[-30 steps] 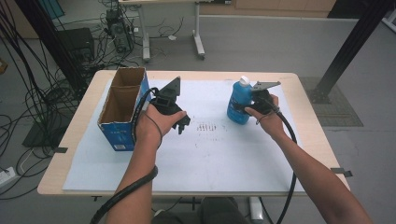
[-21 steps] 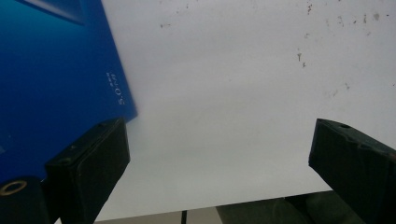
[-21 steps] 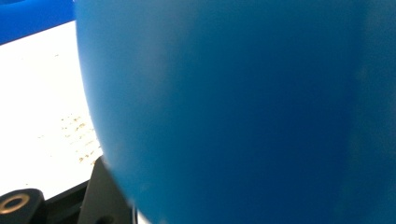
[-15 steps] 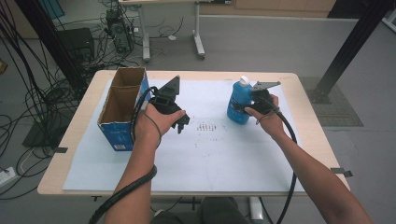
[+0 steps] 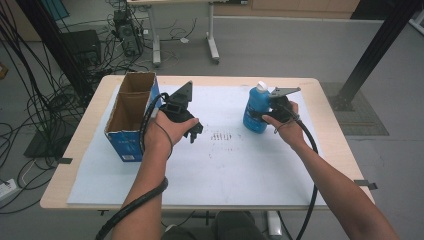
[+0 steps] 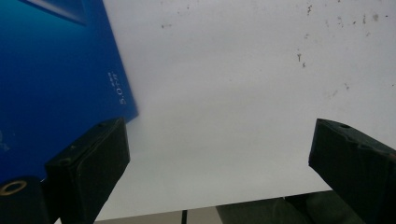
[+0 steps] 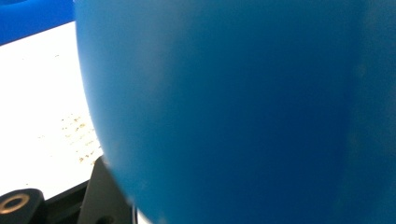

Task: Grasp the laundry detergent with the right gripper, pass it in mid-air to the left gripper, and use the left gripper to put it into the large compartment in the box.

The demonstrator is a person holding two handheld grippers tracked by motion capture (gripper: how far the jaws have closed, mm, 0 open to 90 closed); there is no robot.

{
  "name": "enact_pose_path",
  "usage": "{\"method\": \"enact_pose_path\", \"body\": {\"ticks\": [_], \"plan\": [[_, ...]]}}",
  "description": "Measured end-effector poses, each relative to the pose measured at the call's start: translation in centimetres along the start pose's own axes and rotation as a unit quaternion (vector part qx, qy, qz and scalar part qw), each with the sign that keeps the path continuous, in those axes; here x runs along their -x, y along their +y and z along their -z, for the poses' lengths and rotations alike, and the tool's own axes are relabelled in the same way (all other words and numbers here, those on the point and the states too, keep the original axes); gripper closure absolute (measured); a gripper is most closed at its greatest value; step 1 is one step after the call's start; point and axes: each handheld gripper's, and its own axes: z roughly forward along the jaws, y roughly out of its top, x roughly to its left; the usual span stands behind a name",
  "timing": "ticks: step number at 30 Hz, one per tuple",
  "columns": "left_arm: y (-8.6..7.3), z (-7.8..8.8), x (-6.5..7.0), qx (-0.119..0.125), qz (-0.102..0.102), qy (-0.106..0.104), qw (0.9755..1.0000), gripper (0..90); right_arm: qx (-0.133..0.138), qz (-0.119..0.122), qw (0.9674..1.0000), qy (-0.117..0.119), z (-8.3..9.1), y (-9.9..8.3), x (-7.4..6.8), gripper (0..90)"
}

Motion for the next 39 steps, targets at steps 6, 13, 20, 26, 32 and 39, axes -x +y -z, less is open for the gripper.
{"method": "enact_pose_path", "body": {"ticks": [6,13,20,26,32,39], "plan": [[-0.02,-0.01,0.01,0.001,0.002,0.0,1.0,5.7,0.001,0.0,1.0,0.0,0.0,-0.02,0.01,43.1],[0.0,0.11,0.02,0.003,0.003,-0.001,1.0,5.6,0.001,0.0,1.0,0.001,0.0,-0.03,0.03,43.1],[-0.07,-0.03,-0.01,0.002,0.002,-0.001,1.0,5.7,0.002,0.0,1.0,0.002,-0.01,-0.04,0.05,43.1],[-0.09,0.05,-0.09,0.001,0.0,-0.001,1.0,5.6,0.003,0.0,1.0,0.002,-0.01,-0.06,0.07,43.1],[-0.1,0.1,-0.07,0.003,0.002,-0.001,1.0,5.6,0.003,-0.001,1.0,0.002,-0.01,-0.07,0.07,43.1],[-0.07,0.11,0.01,0.003,0.001,-0.002,1.0,5.6,0.003,-0.001,1.0,0.003,-0.02,-0.06,0.08,43.1]]}}
